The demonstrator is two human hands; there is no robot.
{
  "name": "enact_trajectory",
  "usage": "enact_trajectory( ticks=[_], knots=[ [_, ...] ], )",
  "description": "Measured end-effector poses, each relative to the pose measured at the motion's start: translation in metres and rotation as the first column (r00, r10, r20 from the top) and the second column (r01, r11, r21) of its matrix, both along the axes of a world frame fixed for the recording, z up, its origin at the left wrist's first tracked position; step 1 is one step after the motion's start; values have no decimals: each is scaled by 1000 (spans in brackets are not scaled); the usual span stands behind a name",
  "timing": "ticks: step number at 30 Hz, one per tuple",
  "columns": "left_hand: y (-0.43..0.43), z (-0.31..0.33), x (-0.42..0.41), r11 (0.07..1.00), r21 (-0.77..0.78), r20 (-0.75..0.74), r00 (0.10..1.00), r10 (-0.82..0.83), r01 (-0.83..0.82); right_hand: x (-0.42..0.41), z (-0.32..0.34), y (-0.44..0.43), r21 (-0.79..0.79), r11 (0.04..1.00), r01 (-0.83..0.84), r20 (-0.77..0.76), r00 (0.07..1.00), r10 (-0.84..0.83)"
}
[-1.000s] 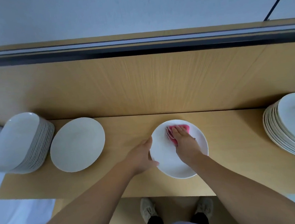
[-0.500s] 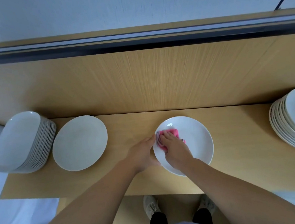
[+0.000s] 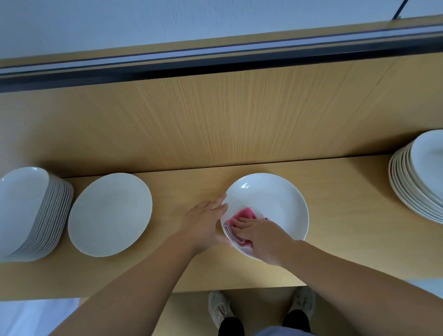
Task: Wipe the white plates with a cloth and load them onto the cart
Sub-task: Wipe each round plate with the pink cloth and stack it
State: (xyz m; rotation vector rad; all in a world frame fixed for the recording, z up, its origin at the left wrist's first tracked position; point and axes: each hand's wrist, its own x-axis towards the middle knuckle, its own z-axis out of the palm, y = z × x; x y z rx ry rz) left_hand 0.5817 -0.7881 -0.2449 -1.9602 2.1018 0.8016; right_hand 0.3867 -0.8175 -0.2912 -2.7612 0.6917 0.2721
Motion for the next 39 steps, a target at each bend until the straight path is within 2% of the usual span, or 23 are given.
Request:
enact_trajectory(
  ticks=[2, 5, 8, 11, 14, 16, 18, 21, 24, 28, 32, 35, 39],
  knots=[
    [-1, 3, 2, 1000, 17, 23, 1000, 17, -17, -11, 6, -1, -17, 992, -128, -114, 986, 125],
    [-3, 4, 5, 999, 24, 26, 999, 35, -36, -32, 20, -9, 223, 970, -100, -141, 981, 134],
    [-3, 4, 5, 998, 43, 11, 999, 38, -39, -55, 19, -18, 335, 939, -77, -175, 974, 142],
    [-4, 9, 5, 1000, 26, -1, 1000, -13, 13, -64, 34, -31, 357, 930, -89, -203, 964, 170],
    [-4, 12, 3, 996, -43, 4, 997, -81, 81, -63, 52, -51, 365, 931, -27, -161, 983, 92],
    [-2, 8, 1, 984, -78, 11, 987, -161, 161, -56, 57, -67, 237, 969, -65, 2, 998, 66],
    [0, 3, -3, 956, -85, 36, 960, -279, 281, -46, 53, -81, 35, 988, -150, 133, 981, 145],
    [2, -3, -8, 930, -48, 44, 931, -362, 364, -21, 55, -95, -135, 965, -225, 56, 971, 234],
    [0, -6, -11, 924, -48, 41, 925, -377, 379, -5, 47, -102, -226, 922, -315, -112, 948, 297],
    [-3, -10, -12, 924, -27, 53, 924, -379, 381, -7, 35, -103, -234, 925, -301, -185, 947, 261],
    [-2, -12, -10, 916, -59, 79, 917, -391, 396, -22, 31, -95, -191, 972, -135, -195, 976, 97],
    [-2, -10, -9, 903, -61, 103, 903, -418, 425, -30, 36, -89, -183, 981, -65, -355, 935, -4],
    [-2, -16, -9, 895, -73, 125, 895, -429, 439, -39, 40, -73, -148, 982, 116, -386, 908, -165]
  ],
)
